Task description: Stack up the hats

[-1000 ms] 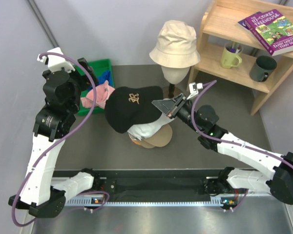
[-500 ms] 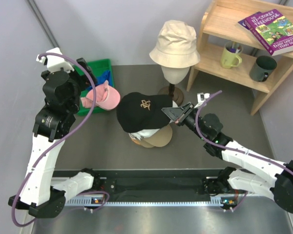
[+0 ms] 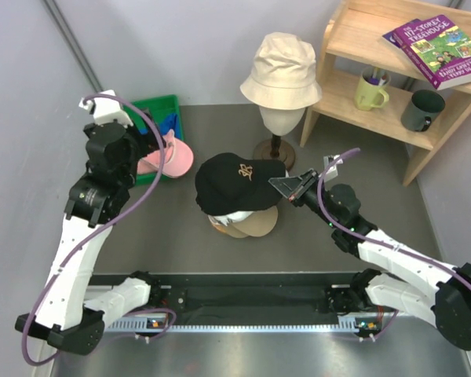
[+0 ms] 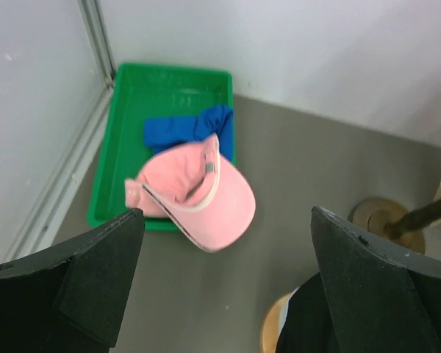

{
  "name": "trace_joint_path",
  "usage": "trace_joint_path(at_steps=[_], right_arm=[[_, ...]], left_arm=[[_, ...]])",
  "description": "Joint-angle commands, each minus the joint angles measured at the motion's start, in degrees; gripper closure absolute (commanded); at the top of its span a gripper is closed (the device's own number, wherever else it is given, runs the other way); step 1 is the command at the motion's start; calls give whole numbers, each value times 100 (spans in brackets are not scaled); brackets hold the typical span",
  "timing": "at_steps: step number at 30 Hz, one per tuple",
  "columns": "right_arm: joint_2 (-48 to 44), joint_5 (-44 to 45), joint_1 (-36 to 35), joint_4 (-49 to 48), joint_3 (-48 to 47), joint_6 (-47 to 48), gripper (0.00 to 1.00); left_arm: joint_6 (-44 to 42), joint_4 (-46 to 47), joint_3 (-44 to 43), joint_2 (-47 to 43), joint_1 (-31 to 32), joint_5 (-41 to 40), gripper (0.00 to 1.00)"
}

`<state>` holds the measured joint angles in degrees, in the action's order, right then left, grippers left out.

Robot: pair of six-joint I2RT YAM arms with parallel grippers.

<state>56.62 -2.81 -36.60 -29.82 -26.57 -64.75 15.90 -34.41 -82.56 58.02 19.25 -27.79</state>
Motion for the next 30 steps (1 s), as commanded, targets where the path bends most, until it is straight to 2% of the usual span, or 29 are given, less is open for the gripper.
trace_joint_path(at_steps=[1, 4, 6, 11, 12, 15, 23, 30], right_arm=[[-116, 70, 188, 669, 152, 173, 100], [-256, 87, 215, 986, 161, 357, 100], [-344, 122, 241, 1075, 230, 506, 100], [-406, 44, 364, 1373, 319, 815, 100], [-389, 52, 373, 1391, 362, 867, 100], [-231, 44, 469, 1505, 398, 946, 100], [357, 157, 777, 2217, 389, 1113, 100], [710, 447, 909, 2965, 179, 1482, 100]], left_arm=[[255, 49, 626, -54, 0, 545, 1], [274, 57, 1206, -202, 0, 1019, 1], [221, 267, 1792, -361, 0, 1608, 1], [150, 497, 2516, -634, 9, 3022, 2], [211, 549, 2622, -660, 0, 3504, 2], [466, 909, 3166, -862, 9, 4043, 3], [1090, 1490, 4116, -1161, 9, 4238, 4], [1178, 1622, 4415, -1003, 9, 4256, 5]])
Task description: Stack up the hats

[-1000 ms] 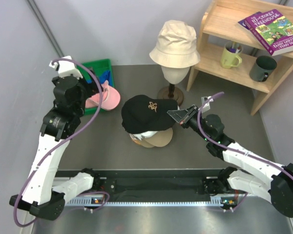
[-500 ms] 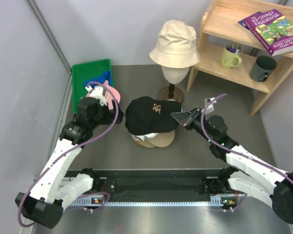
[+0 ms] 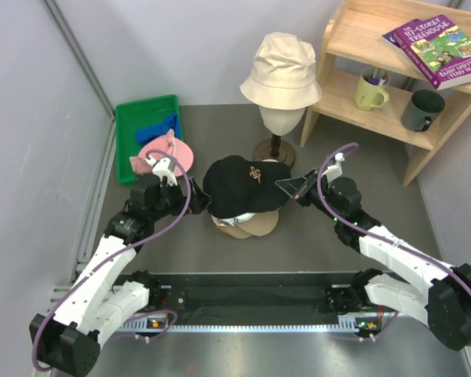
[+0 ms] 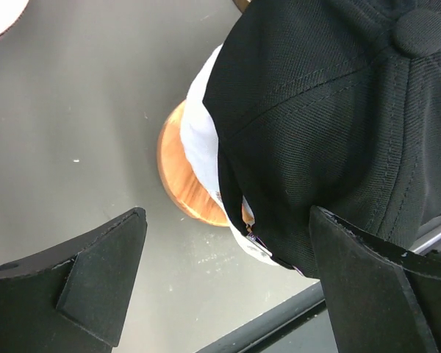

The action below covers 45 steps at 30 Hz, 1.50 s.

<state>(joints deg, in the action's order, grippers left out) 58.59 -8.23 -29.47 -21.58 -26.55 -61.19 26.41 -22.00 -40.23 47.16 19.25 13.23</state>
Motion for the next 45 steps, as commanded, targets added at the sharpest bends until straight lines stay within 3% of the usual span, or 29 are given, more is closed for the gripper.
trace_joint_path(at_steps=[1, 10, 20, 34, 37, 38, 41, 45], right_arm=[[557, 1042, 205, 2358, 159, 1127, 100], [461, 1271, 293, 2861, 115, 1118, 100], [645, 1341, 284, 2993, 193, 1109, 100], [909, 1456, 284, 3468, 308, 1030, 100], [804, 1500, 276, 3678, 211, 1074, 84], [742, 1613, 284, 3757, 150, 1083, 68], [312, 1859, 284, 3986, 36, 1153, 43], [-66, 2141, 293, 3987, 0, 1188, 33]], left_arm=[[127, 372, 199, 118, 9, 136, 5], [127, -217, 67, -303, 9, -910, 4], [470, 837, 490, 118, 9, -515, 4], [470, 451, 367, 268, 9, -840, 3], [487, 495, 323, 241, 9, -884, 3], [479, 495, 270, 267, 9, -884, 3], [461, 442, 174, 382, 9, -831, 3], [400, 363, 7, 400, 9, -875, 2]])
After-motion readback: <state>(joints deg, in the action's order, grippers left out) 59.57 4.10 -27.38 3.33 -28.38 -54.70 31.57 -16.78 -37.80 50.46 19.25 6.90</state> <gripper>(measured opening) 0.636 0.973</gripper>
